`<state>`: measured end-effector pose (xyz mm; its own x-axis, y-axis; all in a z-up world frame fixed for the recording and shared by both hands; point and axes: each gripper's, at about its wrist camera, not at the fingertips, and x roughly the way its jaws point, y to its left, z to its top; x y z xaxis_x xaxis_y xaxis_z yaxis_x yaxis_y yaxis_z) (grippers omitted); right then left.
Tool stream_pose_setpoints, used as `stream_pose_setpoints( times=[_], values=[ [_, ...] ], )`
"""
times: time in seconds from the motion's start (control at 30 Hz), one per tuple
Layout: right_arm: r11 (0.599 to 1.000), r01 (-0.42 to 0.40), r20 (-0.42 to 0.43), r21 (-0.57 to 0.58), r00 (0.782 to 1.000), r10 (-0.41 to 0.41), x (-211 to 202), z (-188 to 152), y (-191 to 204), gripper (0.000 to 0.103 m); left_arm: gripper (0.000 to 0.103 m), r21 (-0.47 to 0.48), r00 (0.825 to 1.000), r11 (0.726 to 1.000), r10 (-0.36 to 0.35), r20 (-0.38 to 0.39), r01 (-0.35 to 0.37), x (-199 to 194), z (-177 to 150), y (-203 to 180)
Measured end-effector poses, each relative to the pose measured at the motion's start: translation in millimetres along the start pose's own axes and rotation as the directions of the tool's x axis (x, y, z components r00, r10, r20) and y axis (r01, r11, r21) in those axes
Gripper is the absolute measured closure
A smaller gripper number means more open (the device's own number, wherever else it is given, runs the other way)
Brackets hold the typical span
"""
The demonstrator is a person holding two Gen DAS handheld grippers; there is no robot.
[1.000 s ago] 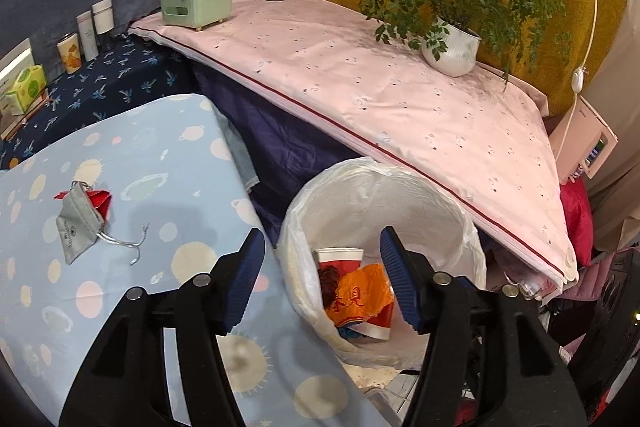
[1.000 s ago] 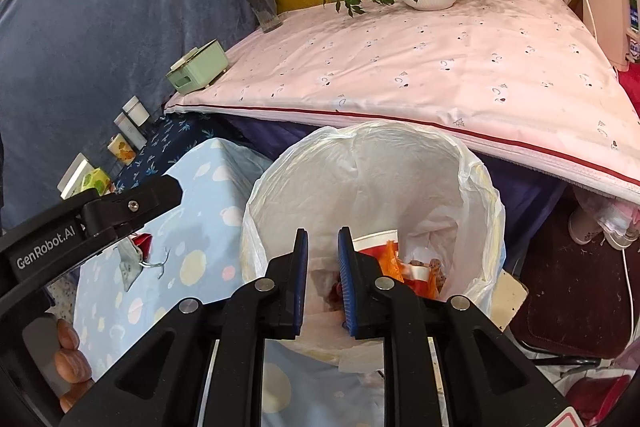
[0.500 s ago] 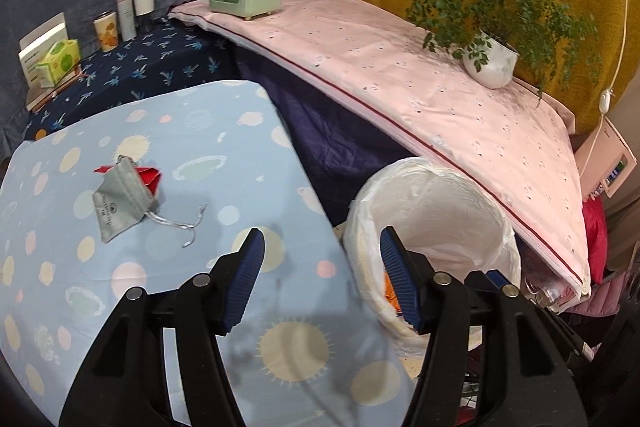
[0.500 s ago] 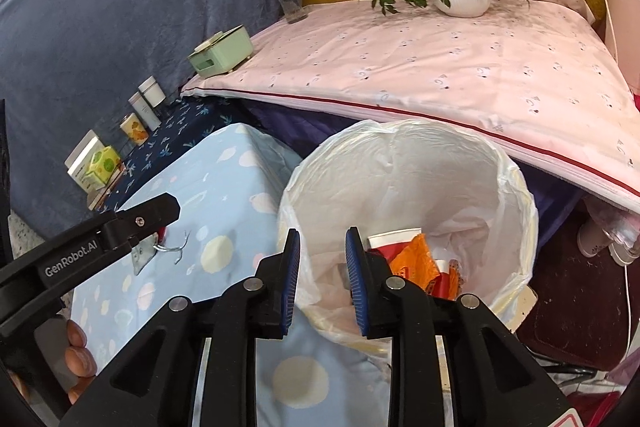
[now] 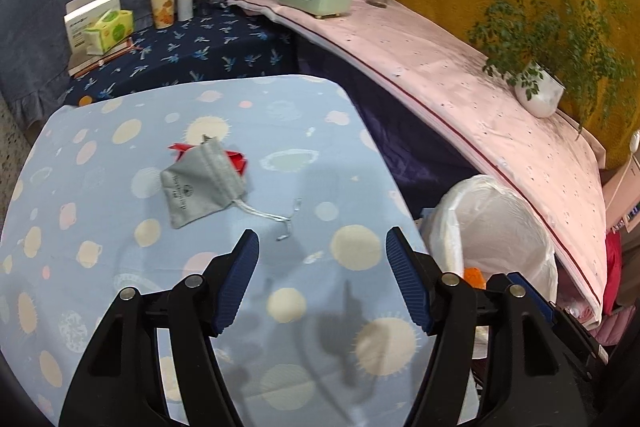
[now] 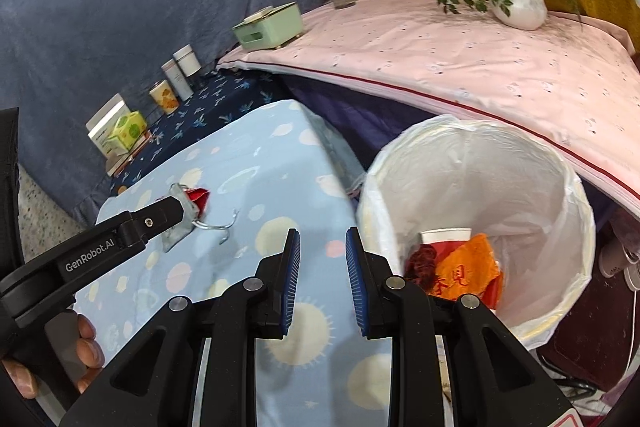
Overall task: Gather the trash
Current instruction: 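Grasp the grey drawstring pouch with the right tool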
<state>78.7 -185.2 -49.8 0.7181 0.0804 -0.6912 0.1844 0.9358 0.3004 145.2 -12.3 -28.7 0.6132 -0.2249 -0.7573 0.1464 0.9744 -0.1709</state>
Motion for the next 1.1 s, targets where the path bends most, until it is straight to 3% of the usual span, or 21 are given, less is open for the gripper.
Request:
stream_pose_setpoints(
  times=[0.87, 1.1],
  values=[
    [0.976, -0.094, -0.129, -0.197, 0.989, 0.069, 79, -9, 135, 0.075, 0.04, -0.186, 0.991, 0.974, 0.125, -0.042, -0.131, 17, -5, 152],
    [0.968, -0.108, -0.146, -0.227, 0.986, 0.076, 110, -8, 161, 0.06, 0.04, -0.213, 0.985, 0.962, 0.161, -0.065, -0.172, 30, -3, 192]
  ],
)
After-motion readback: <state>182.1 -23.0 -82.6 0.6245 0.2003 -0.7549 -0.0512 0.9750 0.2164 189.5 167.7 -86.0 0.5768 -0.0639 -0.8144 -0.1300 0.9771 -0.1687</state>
